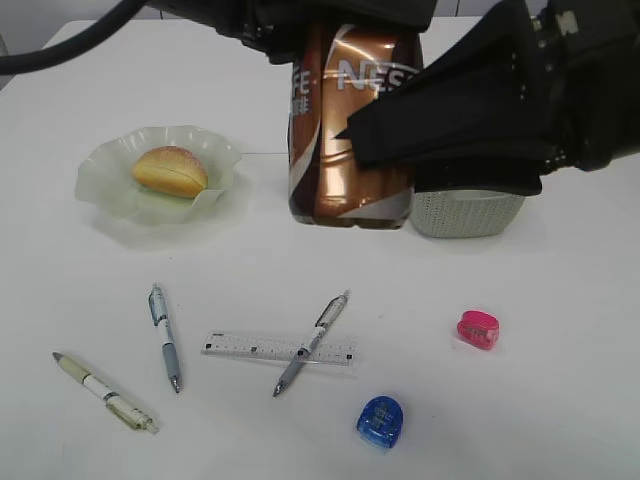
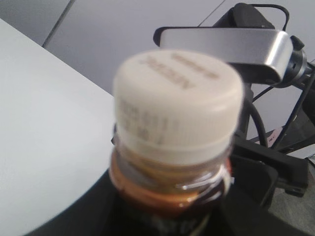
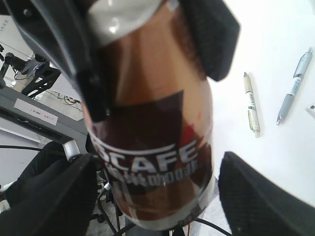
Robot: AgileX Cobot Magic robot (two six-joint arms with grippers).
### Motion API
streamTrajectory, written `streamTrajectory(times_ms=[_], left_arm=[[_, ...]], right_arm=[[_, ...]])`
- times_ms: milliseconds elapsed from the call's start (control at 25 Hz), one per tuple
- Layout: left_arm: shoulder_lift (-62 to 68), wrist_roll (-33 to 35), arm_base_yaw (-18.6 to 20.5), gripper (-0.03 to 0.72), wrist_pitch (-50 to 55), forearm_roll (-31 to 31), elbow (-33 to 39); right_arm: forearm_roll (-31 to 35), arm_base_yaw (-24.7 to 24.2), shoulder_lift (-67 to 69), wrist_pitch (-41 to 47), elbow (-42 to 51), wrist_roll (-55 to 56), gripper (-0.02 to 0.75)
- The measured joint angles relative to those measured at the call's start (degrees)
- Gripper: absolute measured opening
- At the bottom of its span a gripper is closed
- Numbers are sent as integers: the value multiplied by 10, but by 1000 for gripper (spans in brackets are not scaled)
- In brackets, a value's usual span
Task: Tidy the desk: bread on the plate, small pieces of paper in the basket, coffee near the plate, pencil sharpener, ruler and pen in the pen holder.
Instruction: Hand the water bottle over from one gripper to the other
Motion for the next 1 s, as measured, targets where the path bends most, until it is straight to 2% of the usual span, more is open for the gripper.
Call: streamTrajectory(times_ms=[560,1000], left_arm=[[0,-12,0,279,0,15,0],[0,-14,13,279,0,16,0]], right_arm=[[-75,0,0,3,-51,6,591],[-98,0,0,6,-54,8,591]])
